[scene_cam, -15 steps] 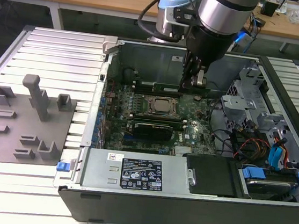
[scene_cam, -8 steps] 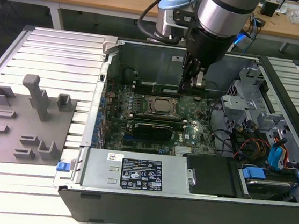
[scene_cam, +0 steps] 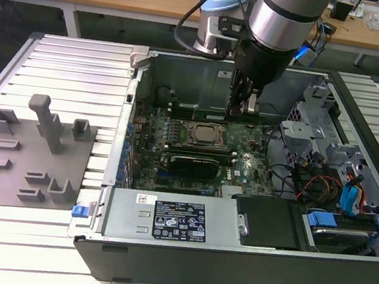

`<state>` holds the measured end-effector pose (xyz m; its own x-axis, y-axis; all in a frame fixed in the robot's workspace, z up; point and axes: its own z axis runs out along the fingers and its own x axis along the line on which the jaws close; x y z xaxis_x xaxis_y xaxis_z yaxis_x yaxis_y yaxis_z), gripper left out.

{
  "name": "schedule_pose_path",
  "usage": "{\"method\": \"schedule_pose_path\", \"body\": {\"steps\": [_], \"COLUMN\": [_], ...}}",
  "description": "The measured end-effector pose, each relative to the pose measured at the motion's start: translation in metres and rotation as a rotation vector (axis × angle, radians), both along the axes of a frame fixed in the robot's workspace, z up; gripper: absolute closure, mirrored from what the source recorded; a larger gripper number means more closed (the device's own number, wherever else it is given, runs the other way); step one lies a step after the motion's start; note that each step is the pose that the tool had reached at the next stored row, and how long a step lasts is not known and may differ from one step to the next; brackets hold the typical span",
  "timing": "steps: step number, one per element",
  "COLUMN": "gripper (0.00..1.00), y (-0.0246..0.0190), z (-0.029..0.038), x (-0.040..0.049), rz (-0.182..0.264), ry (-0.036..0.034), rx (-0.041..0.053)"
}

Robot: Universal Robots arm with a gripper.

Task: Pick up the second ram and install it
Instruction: 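Insert the second ram into the second slot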

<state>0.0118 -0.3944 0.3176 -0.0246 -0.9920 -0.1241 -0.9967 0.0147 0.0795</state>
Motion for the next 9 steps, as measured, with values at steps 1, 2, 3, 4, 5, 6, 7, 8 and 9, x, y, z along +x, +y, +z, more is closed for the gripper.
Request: {"method": "schedule_pose_path", "body": {"steps": [1, 2, 3, 4, 5, 6, 7, 8, 9], "gripper": [0.86, 0.86, 0.86, 0.86, 0.86, 0.86, 0.86, 0.86, 0.86], "y": [0.0000, 0.0000, 0.0000, 0.0000, 0.0000, 0.0000, 0.0000, 0.0000, 0.0000], "z": [-0.0004, -0.0009, -0.0013, -0.0020, -0.0031, -0.0037, -0.0046, -0.0053, -0.0058], "x": [0.0000, 0.0000, 0.0000, 0.0000, 0.0000, 0.0000, 0.0000, 0.0000, 0.0000], "rz": [0.000, 0.000, 0.000, 0.000, 0.000, 0.000, 0.000, 0.000, 0.000], "ry": [0.0000, 0.0000, 0.0000, 0.0000, 0.0000, 0.0000, 0.0000, 0.0000, 0.0000], "rx": [0.0000, 0.0000, 0.0000, 0.0000, 0.0000, 0.0000, 0.0000, 0.0000, 0.0000]}}
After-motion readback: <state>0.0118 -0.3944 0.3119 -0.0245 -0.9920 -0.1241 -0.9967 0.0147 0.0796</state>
